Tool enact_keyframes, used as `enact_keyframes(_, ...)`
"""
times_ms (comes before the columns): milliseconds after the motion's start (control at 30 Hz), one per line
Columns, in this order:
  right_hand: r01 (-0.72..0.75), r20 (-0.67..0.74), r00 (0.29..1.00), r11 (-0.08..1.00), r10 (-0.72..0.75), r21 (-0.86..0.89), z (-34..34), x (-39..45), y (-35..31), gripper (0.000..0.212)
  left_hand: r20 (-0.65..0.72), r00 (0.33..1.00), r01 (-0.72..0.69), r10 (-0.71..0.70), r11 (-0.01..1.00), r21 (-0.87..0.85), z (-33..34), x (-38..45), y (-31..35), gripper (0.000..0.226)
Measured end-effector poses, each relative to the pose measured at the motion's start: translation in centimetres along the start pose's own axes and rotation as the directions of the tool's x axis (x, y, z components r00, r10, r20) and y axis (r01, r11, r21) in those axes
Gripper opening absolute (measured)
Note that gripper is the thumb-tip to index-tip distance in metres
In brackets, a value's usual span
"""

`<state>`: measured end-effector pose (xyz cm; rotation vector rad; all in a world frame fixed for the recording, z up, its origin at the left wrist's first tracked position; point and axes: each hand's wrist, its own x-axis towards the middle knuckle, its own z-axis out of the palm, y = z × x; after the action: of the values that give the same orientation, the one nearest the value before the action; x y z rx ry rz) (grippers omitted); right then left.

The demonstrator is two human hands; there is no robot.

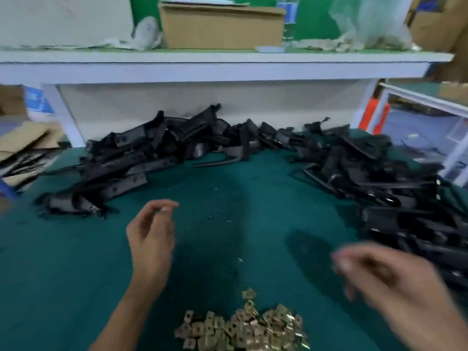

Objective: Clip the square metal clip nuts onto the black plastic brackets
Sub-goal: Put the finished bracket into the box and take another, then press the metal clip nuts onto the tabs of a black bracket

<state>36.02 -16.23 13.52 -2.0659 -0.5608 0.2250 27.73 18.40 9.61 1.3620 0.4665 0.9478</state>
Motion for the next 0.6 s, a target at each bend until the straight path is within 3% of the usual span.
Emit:
enact_keyframes(67,0.108,0.013,0.994,0.994,-0.109,0.024,4.7,6.5,-3.1,0.011,0.004,1.000,0.008,-0.008,1.000,-0.030,-0.9,0.3,-1.5,0.024)
enact_keyframes(133,-0.023,0.065,0.998,0.985,0.012,0.168,8.6,13.3,-4.6,0.012,0.051,0.999,0.017,-0.015,0.999,-0.046,-0.8,0.5,-2.0,0.019)
enact_keyframes(200,-0.203,0.040,0.979,0.907,0.202,0.369,12.0,19.9,-5.4,0.008,0.153,0.988,0.009,-0.005,1.000,-0.024,-0.5,0.6,-2.8,0.026)
enact_keyframes(267,-0.236,-0.034,0.960,0.872,0.277,0.428,14.8,25.8,-5.7,0.016,0.222,0.974,-0.045,0.032,0.998,0.053,-0.2,0.5,-3.1,0.031)
enact_keyframes(400,-0.249,-0.218,0.915,0.899,0.341,0.359,17.8,33.5,-4.9,0.034,0.217,0.976,0.029,-0.035,0.999,0.031,-0.4,1.0,-3.2,0.035)
enact_keyframes(600,-0.306,-0.260,0.887,0.908,0.381,0.285,17.8,36.7,-3.0,0.023,0.224,0.973,0.041,-0.049,0.998,0.042,-0.1,1.0,-3.1,0.030)
